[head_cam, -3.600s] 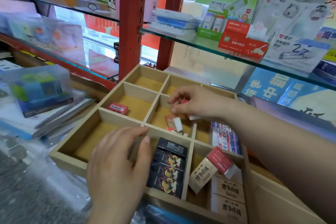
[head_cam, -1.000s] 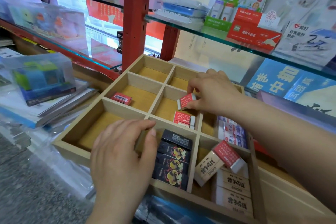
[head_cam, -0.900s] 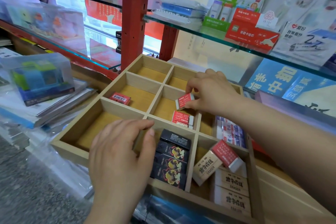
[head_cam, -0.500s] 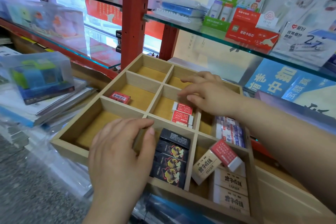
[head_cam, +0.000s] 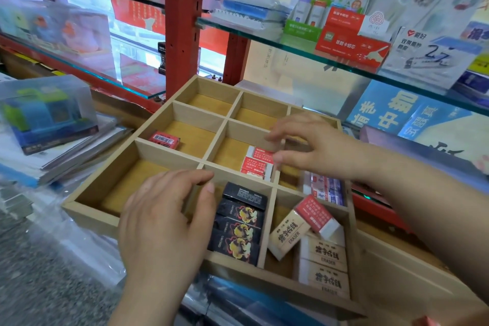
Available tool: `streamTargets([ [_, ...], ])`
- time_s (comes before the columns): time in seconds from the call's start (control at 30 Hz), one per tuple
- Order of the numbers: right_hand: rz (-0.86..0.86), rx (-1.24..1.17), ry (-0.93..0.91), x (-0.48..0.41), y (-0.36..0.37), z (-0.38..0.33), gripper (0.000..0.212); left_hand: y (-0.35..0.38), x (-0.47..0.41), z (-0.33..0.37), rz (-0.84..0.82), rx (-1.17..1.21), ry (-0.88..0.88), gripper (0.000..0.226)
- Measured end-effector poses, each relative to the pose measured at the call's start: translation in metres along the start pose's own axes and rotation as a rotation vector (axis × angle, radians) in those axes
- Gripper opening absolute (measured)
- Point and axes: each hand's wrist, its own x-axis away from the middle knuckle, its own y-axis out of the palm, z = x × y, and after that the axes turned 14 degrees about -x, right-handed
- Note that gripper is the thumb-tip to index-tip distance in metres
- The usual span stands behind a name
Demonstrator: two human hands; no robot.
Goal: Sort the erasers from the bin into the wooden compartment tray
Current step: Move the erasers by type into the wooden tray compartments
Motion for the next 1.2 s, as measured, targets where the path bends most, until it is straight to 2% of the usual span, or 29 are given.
streamTargets([
  [0.07, -0.013, -0.094, 0.006, 0.024, -0.005, -0.002, 0.022, 0.000, 0.000, 0.000, -0.001, 0.000, -0.002, 0.031],
  [0.23, -0.065, -0.068, 0.068, 0.064, 0.002, 0.002, 0.035, -0.001, 0.001, 0.003, -0.020, -0.033, 0.002, 0.033],
  [0.4, -0.037, -0.078, 0.141, 0.068, 0.009, 0.006, 0.027, -0.004, 0.003, 0.004, -0.067, -0.042, 0.001, 0.034],
  [0.6, -0.050, 0.047, 0.192, 0.079, 0.008, 0.000, 0.031, -0.005, 0.003, 0.002, -0.077, -0.027, 0.015, 0.035],
  [0.77, 0.057, 0.250, 0.199, 0.093, 0.021, -0.005, 0.034, -0.005, 0.004, 0.002, -0.062, -0.008, 0.027, 0.034],
  [0.87, 0.078, 0.256, 0.201, 0.096, 0.025, -0.006, 0.030, -0.006, 0.005, 0.001, -0.064, -0.014, 0.034, 0.035],
  [0.97, 0.041, 0.181, 0.246, 0.092, 0.020, -0.006, 0.020, -0.006, 0.006, 0.001, -0.058, -0.013, 0.037, 0.035],
  [1.03, 0.032, 0.116, 0.278, 0.088, 0.012, -0.005, 0.022, -0.005, 0.006, -0.001, -0.044, -0.011, 0.050, 0.034],
  [1.2, 0.166, -0.238, 0.271, 0.069, -0.013, -0.006, 0.022, -0.005, 0.006, -0.002, -0.043, 0.002, 0.063, 0.034],
])
